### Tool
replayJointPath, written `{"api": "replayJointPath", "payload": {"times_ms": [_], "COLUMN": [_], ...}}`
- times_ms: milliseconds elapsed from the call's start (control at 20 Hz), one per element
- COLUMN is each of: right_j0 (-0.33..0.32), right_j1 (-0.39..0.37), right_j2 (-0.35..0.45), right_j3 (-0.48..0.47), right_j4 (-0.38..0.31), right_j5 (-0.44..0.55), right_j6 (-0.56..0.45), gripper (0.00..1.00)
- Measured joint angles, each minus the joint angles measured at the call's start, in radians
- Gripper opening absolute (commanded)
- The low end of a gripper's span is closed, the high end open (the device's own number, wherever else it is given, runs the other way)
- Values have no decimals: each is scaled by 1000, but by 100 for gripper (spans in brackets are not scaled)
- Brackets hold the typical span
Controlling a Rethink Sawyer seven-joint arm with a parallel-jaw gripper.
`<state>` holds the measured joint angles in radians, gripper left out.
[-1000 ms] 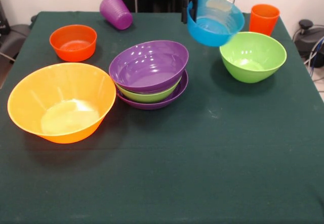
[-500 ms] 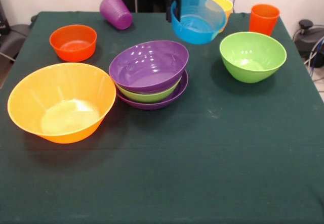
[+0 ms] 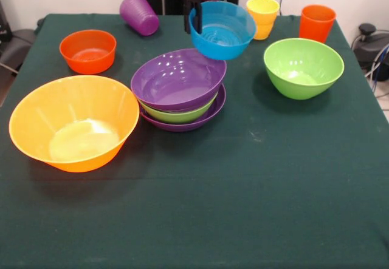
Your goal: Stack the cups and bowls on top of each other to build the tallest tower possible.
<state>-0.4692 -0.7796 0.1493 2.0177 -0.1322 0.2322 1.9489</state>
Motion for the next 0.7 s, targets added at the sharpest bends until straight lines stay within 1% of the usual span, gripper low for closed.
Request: {"api": "replayJointPath", "payload": {"times_ms": [250,450,600,700], "right_j0": [-30,-38,-47,-59], "right_j1": [33,49,64,77], "right_j2": [28,45,61,78], "right_j3": [-40,-69,-100,-133], "right_j4": [-30,-41,-49,-56], "right_j5": [0,5,20,51], "right_j6": [0,0,0,0], "gripper": [0,0,0,0]}}
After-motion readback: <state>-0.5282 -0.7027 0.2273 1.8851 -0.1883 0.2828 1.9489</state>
